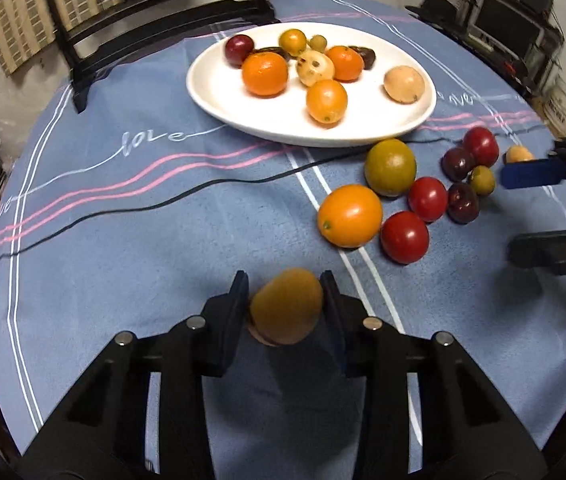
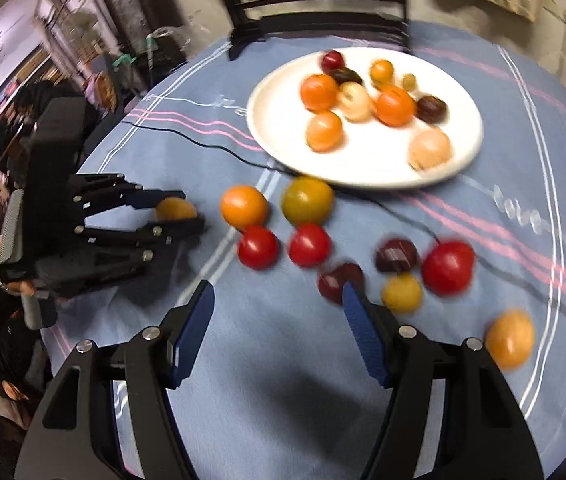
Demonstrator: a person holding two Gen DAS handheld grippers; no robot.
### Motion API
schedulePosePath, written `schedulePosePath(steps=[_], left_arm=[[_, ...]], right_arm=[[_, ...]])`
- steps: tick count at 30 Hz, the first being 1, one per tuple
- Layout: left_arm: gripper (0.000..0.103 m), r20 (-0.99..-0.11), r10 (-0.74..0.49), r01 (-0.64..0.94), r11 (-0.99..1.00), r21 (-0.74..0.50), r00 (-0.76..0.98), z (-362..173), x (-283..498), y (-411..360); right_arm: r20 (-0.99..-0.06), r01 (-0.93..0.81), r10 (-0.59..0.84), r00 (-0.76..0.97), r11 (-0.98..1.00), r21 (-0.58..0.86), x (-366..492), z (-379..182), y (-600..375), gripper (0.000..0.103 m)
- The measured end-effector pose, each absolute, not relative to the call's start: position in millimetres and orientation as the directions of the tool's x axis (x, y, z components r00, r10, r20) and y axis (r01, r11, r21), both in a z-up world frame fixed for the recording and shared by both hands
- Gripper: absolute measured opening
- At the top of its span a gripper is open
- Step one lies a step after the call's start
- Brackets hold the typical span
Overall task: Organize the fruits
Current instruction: 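Grasp a brown pear-like fruit with the left gripper while the right gripper grasps an orange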
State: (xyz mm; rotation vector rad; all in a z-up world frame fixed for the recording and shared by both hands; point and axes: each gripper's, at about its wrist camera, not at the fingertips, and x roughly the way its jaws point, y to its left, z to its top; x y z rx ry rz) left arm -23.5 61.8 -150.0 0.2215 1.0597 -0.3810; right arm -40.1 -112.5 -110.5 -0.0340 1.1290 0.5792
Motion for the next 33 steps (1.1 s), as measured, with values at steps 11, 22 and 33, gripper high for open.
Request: schedulePosePath(steps=[11, 22, 33], left_arm=[[0.038, -0.864, -0.164, 0.173, 0.981, -0.091, 0.475, -125, -26, 116], [0.037, -0.867, -0.138, 0.102, 0.990, -0.101, 0.479, -123, -35, 141], [0.038, -0.854, -0.160, 0.146, 0.984, -0.100, 0.494, -110, -33, 119]], right_arm=[[-0.878, -0.566, 0.429, 0.214, 0.787, 0.246, -1, -128, -49, 0.068], [-0.925, -0.603, 0.328, 0.191, 0.783, 0.153, 17, -157, -26, 0.043], [-0.908, -0.578, 0.365, 0.208, 0.794, 0.187, 10, -144, -40, 0.040]])
